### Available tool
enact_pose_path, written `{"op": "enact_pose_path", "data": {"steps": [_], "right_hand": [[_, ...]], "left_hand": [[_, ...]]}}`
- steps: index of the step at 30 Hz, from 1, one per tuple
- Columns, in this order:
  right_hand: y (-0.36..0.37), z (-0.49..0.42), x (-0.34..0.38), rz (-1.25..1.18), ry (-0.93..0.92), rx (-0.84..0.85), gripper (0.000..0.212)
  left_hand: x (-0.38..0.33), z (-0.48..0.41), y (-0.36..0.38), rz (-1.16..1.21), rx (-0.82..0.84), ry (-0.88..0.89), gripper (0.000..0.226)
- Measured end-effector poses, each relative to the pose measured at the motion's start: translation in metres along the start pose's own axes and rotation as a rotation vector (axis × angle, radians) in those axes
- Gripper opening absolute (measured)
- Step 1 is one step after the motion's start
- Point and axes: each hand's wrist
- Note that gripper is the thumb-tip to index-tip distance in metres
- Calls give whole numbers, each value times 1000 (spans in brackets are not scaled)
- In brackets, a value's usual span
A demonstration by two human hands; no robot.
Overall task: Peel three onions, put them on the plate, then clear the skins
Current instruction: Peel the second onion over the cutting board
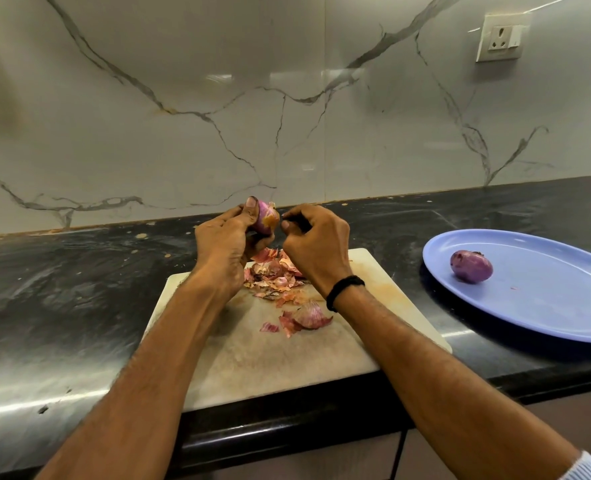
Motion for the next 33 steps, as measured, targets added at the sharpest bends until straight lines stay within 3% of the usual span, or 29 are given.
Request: {"op": "enact_pose_path", "data": {"steps": [7, 12, 18, 26, 33], "right_hand": [[0, -2, 1, -63, 28, 51, 13], [-2, -3, 2, -76, 92, 32, 4], [-3, -2, 3, -1, 124, 94, 17], [0, 0, 3, -106, -60, 101, 19], [3, 2, -1, -81, -143, 91, 18]], "left_hand": [[1, 2, 0, -28, 45, 37, 15], [3, -2, 0, -9, 25, 20, 32], [2, -5, -3, 30, -2, -10, 33], [3, -4, -3, 23, -8, -11, 37], [-1, 3, -3, 1, 4, 11, 25]]}}
Point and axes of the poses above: each hand's wrist, its own z-axis away from the middle knuckle, its own y-axis out of the palm, x = y × z, and after that the axes turned 5 degrees about -z, right-handed
